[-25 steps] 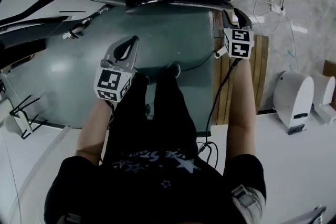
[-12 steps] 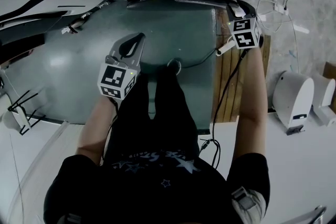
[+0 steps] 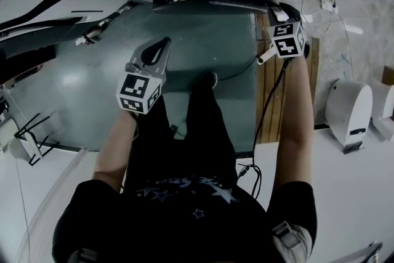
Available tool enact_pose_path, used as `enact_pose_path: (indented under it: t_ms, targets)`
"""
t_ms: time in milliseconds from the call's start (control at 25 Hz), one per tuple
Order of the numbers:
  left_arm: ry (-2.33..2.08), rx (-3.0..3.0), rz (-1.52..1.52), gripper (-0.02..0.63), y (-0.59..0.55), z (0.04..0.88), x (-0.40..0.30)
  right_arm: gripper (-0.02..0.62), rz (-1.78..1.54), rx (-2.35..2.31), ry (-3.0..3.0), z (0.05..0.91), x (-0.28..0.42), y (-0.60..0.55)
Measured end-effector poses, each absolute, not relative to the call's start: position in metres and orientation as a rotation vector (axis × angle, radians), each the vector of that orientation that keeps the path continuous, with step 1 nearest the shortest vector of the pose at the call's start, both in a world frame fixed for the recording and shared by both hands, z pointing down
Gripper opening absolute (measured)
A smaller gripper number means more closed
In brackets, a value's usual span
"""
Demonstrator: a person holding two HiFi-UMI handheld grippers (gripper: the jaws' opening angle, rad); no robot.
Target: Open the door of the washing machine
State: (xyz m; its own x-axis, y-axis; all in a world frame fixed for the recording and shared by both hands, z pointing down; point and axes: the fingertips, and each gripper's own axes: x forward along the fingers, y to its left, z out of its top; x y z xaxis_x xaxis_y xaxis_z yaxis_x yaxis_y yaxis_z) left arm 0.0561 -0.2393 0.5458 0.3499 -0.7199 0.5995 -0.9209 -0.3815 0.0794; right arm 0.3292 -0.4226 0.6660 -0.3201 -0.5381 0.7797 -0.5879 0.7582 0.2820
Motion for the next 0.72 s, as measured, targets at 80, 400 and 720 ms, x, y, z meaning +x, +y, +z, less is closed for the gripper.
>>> enact_pose_path:
  t_ms: [80,400,720]
  targets:
    - [-1.426,2.237,0.687,0.011,-0.243,0.548,0.052,0.153,0.080,0.859,-1.981,0.667,0.331,-0.414]
    - [-1.283,2.279,0.706,0.011,-0.233,0.564,0.044,0.155,0.154,0.971,-1.914,0.664,0.339,-0.372]
    - [-1.130,2.354,0.750,0.011,-0.214,0.570,0.039,0.155,0.264,1.097,-1.832,0.664,0.344,-0.311]
